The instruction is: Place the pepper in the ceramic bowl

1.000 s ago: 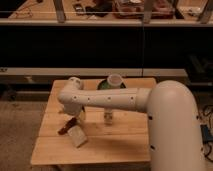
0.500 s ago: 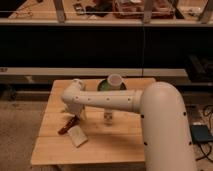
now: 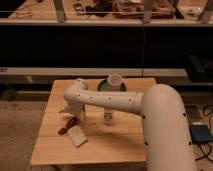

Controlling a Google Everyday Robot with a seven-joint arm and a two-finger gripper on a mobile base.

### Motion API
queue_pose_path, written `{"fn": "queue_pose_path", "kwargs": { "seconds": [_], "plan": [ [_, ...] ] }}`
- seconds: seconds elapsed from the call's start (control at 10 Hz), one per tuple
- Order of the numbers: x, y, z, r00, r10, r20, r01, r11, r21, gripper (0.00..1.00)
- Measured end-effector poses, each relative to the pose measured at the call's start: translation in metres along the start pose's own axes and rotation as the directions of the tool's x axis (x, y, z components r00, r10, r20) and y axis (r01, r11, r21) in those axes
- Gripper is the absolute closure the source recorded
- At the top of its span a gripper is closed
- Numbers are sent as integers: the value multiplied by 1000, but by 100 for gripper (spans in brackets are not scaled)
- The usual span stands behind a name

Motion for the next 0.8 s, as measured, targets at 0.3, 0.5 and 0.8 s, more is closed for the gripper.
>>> {"fn": "queue_pose_path", "kwargs": {
  "seconds": [0.3, 0.5, 0.8],
  "plan": [
    [-4, 0, -4, 1000, -7, 19, 7, 1000, -1, 20],
    [-11, 1, -10, 999, -21, 37, 22, 1000, -22, 20],
    [-20, -1, -16, 998, -46, 46, 49, 997, -59, 20]
  ]
}}
